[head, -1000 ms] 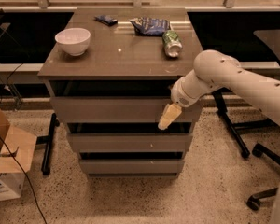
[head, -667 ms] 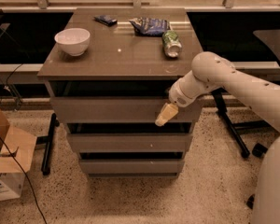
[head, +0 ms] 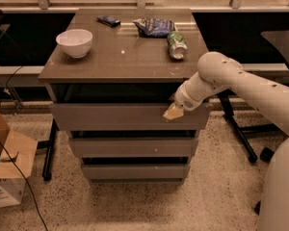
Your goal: Open top drawer
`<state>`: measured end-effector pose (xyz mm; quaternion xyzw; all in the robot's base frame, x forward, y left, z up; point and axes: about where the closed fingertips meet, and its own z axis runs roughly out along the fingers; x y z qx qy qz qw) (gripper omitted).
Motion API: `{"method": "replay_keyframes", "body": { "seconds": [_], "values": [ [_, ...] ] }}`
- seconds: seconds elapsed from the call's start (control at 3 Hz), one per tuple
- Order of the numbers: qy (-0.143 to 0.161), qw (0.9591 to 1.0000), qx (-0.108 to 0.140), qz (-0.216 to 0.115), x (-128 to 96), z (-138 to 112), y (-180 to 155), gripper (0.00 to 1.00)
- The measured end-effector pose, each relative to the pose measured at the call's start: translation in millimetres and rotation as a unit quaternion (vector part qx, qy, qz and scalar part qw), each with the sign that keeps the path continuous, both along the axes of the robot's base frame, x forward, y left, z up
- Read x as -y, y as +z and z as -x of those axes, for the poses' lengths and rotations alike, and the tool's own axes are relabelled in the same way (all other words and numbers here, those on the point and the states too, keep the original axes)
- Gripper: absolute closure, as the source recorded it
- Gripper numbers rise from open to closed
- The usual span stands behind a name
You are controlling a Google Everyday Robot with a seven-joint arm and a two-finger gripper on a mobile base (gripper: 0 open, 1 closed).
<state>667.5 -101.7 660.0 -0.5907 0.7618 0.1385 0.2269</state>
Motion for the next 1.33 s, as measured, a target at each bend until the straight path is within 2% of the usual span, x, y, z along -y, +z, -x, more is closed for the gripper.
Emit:
{"method": "replay_keyframes", "body": {
  "seconds": [0.33, 0.67, 1.33],
  "values": [
    [0.0, 1.0, 0.0, 0.0, 0.0, -0.2, 1.9, 0.88],
    [0.032, 0.9991, -0.028, 0.009, -3.4, 40.7, 3.5, 0.9],
    [0.036, 0.9988, -0.032, 0.01, -3.2, 45.2, 3.2, 0.45]
  ]
}}
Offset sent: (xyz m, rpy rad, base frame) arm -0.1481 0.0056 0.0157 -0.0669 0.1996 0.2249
